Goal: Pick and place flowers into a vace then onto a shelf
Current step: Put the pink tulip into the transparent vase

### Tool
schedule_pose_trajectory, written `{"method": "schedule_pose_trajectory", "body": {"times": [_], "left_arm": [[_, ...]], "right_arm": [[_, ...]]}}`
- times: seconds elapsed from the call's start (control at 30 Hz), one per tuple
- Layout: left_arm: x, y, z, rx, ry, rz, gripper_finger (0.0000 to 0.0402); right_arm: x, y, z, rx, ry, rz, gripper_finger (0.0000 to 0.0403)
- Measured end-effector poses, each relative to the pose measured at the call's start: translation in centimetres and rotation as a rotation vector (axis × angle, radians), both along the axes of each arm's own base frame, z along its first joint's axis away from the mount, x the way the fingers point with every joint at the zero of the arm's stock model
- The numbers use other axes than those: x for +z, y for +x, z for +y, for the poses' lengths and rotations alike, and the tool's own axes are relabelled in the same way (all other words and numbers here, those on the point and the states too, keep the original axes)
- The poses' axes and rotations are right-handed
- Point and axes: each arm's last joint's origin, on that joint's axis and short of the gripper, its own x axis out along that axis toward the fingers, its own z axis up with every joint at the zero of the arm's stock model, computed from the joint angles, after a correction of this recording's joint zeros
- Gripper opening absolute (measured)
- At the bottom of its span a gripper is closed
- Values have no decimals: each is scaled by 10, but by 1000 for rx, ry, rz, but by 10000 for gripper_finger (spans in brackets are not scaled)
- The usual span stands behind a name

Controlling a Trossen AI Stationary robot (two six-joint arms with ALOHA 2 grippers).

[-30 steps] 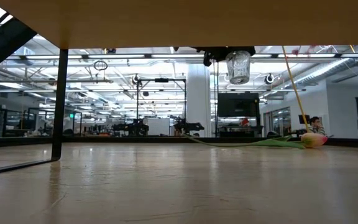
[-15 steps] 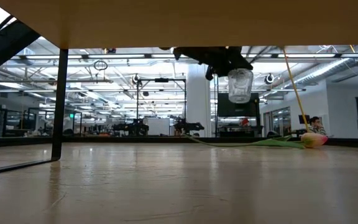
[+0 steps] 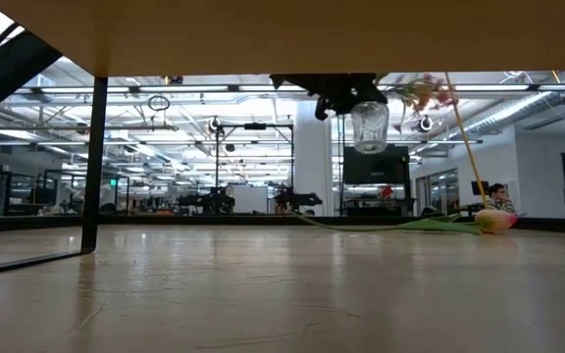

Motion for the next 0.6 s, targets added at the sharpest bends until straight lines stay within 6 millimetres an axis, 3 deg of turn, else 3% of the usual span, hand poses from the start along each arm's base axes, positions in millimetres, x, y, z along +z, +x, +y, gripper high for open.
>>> {"method": "schedule_pose_trajectory", "body": {"times": [0.17, 0.33, 0.43, 0.6], "left_arm": [[1, -5, 14, 40, -35, -16, 150], [3, -7, 19, 40, -30, -35, 150], [5, -7, 18, 8, -29, -53, 150], [6, -5, 13, 0, -25, -59, 150]], "right_arm": [[15, -24, 14, -205, -80, 9, 78], [7, -39, 22, -372, 66, 94, 86], [-8, -40, 21, -437, 170, 189, 70], [-15, -40, 19, -500, 76, 327, 9]]}}
